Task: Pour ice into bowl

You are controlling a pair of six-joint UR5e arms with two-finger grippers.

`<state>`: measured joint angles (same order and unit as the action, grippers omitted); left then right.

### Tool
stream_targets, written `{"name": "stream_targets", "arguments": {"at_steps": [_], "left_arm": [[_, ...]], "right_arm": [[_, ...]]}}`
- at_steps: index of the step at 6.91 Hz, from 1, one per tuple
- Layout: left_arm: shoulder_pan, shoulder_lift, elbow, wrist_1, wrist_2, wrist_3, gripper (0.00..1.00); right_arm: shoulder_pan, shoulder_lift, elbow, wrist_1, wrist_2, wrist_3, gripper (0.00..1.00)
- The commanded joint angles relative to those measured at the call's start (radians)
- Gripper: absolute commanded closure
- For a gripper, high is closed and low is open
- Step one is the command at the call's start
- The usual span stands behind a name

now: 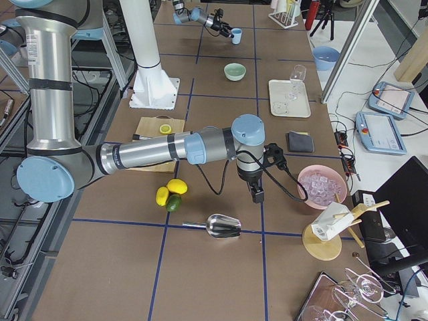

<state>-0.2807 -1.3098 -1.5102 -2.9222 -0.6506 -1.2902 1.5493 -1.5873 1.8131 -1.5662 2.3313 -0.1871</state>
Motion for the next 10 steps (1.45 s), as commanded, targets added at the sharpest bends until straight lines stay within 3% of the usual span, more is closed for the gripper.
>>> {"name": "stream_targets", "arguments": {"at_steps": [1,10], "left_arm": [[-0.002,-0.067,0.054,0.000,-0.001,0.035,0.00],[-0.057,-0.121,0.120,0.000,-0.009,0.031,0.01]], "right_arm": [[0.000,0.000,0.000,0.000,-0.001,0.000,0.00],[0.000,0.003,0.000,0.000,-0.004,0.000,0.00]]}}
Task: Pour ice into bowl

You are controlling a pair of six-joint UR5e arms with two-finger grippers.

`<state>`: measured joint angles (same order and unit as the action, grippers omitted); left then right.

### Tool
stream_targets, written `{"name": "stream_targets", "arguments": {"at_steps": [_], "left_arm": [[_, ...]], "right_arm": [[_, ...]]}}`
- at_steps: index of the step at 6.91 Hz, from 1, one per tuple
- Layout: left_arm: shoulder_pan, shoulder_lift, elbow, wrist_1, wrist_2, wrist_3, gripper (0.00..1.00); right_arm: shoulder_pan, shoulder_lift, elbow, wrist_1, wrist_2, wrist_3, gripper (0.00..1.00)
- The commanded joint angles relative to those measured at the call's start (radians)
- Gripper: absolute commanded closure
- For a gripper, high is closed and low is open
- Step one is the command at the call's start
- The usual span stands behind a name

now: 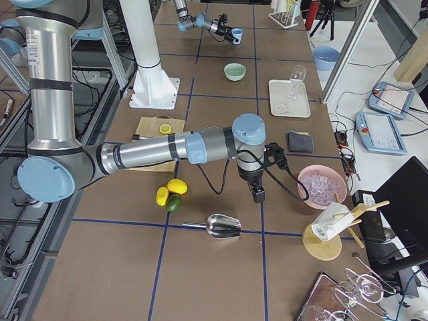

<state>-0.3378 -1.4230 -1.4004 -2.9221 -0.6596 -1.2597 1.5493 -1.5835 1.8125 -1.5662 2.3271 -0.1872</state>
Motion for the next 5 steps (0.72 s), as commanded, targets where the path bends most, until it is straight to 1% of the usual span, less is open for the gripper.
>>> {"name": "stream_targets", "arguments": {"at_steps": [1,2,3,4,5], "left_arm": [[0.000,-0.010,0.015,0.000,0.000,0.000,0.10],[0.000,-0.013,0.017,0.000,0.000,-0.004,0.40],[0.000,-0.013,0.030,-0.005,0.000,-0.003,0.76],[-0.001,-0.013,0.021,-0.014,-0.003,0.000,0.98],[-0.004,-0.008,-0.003,-0.028,-0.036,0.026,1.00]], "right_arm": [[0.000,-0.001,-0.001,0.000,0.000,0.000,0.00],[0.002,-0.001,0.001,0.000,0.000,0.000,0.00],[0.002,-0.001,-0.001,0.000,0.000,0.000,0.00],[0.000,-0.001,-0.001,0.000,0.000,0.000,0.00],[0.002,0.000,-0.001,0.000,0.002,0.000,0.00]]}}
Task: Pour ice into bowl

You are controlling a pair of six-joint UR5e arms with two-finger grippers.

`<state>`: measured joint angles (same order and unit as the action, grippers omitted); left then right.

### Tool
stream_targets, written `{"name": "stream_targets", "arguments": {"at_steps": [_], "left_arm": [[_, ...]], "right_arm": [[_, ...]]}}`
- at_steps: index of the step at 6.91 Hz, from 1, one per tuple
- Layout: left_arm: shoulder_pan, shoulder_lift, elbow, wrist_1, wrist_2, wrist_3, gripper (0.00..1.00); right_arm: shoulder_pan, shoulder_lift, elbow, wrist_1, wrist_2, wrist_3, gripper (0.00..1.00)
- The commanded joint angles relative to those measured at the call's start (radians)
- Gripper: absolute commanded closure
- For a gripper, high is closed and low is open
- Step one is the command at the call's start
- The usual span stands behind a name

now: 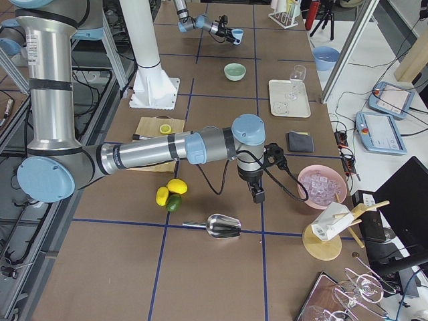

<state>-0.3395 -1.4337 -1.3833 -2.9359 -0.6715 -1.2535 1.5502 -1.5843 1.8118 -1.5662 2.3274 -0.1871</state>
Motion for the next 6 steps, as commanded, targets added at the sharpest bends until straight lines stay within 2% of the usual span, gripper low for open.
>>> {"name": "stream_targets", "arguments": {"at_steps": [1,4,5,6], "left_arm": [[-0.010,0.009,-0.083,-0.020,-0.057,0.149,1.00],[-0.026,-0.005,-0.241,-0.020,-0.060,0.575,1.00],[-0.026,-0.029,-0.285,-0.019,-0.062,0.692,1.00],[-0.026,-0.093,-0.295,-0.006,-0.075,0.727,1.00]], "right_arm": [[0.001,0.001,0.000,0.000,0.001,0.000,0.00],[0.005,-0.009,-0.011,-0.012,-0.003,0.008,0.00],[0.013,-0.046,-0.011,-0.012,-0.006,0.014,0.00],[0.030,-0.093,-0.003,-0.009,-0.008,0.012,0.00]]}}
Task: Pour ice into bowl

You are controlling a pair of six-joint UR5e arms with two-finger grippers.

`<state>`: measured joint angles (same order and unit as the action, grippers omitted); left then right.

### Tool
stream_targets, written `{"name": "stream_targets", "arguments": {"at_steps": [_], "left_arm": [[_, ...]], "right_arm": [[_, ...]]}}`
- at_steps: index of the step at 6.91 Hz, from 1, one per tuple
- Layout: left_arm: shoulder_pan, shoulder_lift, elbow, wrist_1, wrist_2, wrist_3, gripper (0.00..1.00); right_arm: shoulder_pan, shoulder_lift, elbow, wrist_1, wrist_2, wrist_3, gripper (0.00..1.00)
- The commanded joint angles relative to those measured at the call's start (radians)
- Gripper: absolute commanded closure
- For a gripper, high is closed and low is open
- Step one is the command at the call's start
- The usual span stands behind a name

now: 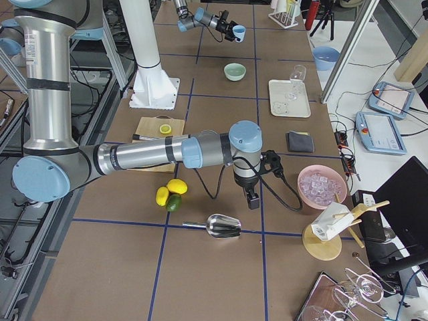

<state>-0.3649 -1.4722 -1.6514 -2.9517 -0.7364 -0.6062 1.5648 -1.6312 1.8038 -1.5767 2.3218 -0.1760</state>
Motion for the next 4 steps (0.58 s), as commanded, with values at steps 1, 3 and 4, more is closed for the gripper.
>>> {"name": "stream_targets", "arguments": {"at_steps": [1,3,4], "left_arm": [[0.007,-0.089,-0.013,0.013,-0.012,0.138,1.00],[0.011,-0.108,-0.004,0.014,0.015,0.433,1.00],[0.012,-0.108,0.002,0.014,0.032,0.551,1.00]], "right_arm": [[0.020,-0.080,0.005,0.006,-0.004,0.001,0.00],[0.018,-0.113,0.002,0.006,0.005,0.018,0.00],[0.018,-0.119,0.003,0.010,0.008,0.053,0.00]]}}
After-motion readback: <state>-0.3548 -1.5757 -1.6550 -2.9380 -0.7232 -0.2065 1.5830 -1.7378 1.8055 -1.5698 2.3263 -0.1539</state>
